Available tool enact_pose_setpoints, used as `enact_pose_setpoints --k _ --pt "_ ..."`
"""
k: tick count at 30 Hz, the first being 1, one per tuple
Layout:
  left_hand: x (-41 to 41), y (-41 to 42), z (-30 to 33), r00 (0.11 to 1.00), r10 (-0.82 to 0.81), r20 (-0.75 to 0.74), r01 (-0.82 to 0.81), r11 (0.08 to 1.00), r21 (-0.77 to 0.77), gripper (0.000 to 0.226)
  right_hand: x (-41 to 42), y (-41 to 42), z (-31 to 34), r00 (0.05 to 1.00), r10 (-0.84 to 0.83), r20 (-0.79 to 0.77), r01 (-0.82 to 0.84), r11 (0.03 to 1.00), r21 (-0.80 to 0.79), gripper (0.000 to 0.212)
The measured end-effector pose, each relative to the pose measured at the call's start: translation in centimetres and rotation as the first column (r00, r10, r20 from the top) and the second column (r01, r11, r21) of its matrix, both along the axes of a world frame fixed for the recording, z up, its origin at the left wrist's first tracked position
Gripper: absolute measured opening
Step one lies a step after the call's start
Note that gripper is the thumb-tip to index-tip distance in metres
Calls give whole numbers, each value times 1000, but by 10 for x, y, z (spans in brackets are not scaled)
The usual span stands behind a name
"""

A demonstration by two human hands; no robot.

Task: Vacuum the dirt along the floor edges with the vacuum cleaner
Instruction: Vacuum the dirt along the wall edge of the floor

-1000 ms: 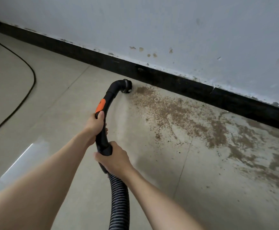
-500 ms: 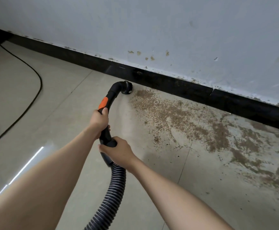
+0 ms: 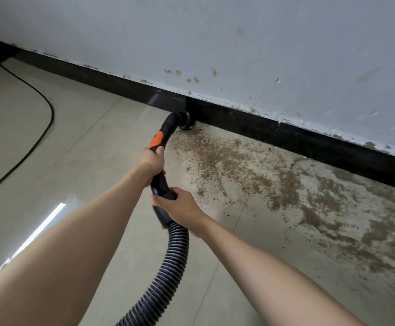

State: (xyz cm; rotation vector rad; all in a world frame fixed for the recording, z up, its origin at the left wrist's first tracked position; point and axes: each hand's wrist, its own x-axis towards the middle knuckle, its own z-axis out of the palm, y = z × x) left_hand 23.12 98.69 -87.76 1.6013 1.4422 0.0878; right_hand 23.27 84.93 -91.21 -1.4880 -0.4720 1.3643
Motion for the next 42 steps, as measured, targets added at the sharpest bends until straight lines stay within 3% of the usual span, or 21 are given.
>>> enact_pose_setpoints --k 11,18,23,30,35,42 --pt "26 -71 10 998 -64 5 64 998 -21 28 24 -72 16 998 -67 -21 67 998 -19 29" --pt "28 -98 13 984 -175 10 175 983 -53 41 8 -98 30 984 -173 46 178 974 -141 34" --pt "28 -114 11 967 -255 21 256 964 -76 46 -1 -113 38 968 -238 81 249 951 -182 24" --pt "23 -99 20 943 -330 34 332 942 -58 49 -21 -89 52 904 -222 365 309 930 -199 29" --pt "-5 -46 35 968 -226 108 226 974 8 41 -39 -44 64 875 -170 453 256 957 -135 23" --pt "-90 31 22 994 -5 109 7 1000 -21 35 -90 29 59 932 9 363 62 981 -182 26"
